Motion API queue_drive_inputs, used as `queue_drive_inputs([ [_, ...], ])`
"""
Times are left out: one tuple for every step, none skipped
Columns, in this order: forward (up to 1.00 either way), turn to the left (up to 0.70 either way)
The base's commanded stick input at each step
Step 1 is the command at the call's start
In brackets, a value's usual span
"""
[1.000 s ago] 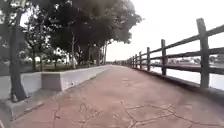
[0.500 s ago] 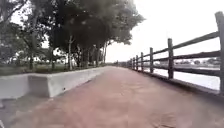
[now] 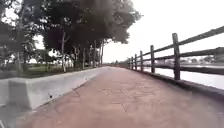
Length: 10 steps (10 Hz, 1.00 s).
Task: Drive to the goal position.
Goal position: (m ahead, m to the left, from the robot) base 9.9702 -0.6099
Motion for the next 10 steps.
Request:
queue_drive_inputs([
  [1.00, -0.01],
  [1.00, 0.00],
  [1.00, 0.00],
  [1.00, 0.00],
  [1.00, 0.00],
  [1.00, 0.00],
  [1.00, 0.00],
  [1.00, 0.00],
  [1.00, 0.00],
  [1.00, 0.00],
])
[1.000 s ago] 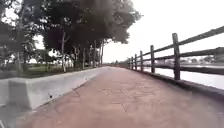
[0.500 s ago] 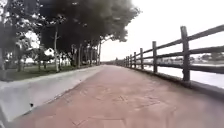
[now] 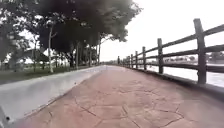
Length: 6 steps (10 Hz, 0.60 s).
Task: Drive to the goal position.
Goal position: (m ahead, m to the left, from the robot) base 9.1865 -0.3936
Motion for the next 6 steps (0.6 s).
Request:
queue_drive_inputs([
  [1.00, 0.00],
  [1.00, 0.00],
  [1.00, 0.00],
  [1.00, 0.00],
  [1.00, 0.00],
  [1.00, 0.00],
])
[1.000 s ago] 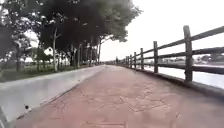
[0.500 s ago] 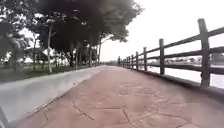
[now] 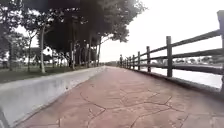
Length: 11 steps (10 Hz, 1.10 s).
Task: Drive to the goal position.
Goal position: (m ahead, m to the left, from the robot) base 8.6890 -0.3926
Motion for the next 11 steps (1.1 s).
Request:
queue_drive_inputs([
  [1.00, 0.00],
  [1.00, 0.00],
  [1.00, 0.00],
  [1.00, 0.00],
  [1.00, 0.00],
  [1.00, 0.00],
  [1.00, 0.00],
  [1.00, 0.00],
  [1.00, 0.00],
  [1.00, 0.00],
  [1.00, 0.00],
])
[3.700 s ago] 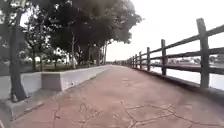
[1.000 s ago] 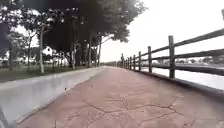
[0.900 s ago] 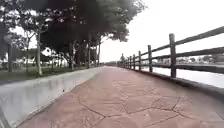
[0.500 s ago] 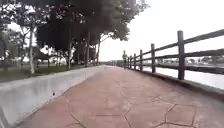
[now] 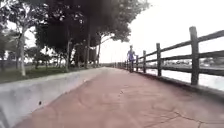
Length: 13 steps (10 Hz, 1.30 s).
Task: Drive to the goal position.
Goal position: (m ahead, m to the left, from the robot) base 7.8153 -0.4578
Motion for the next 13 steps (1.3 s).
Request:
queue_drive_inputs([
  [1.00, 0.00],
  [1.00, 0.00],
  [1.00, 0.00],
  [1.00, 0.00],
  [1.00, 0.00],
  [1.00, 0.00],
  [1.00, 0.00],
  [1.00, 0.00],
  [1.00, 0.00],
  [1.00, 0.00],
  [1.00, 0.00],
  [1.00, 0.00],
  [1.00, 0.00],
])
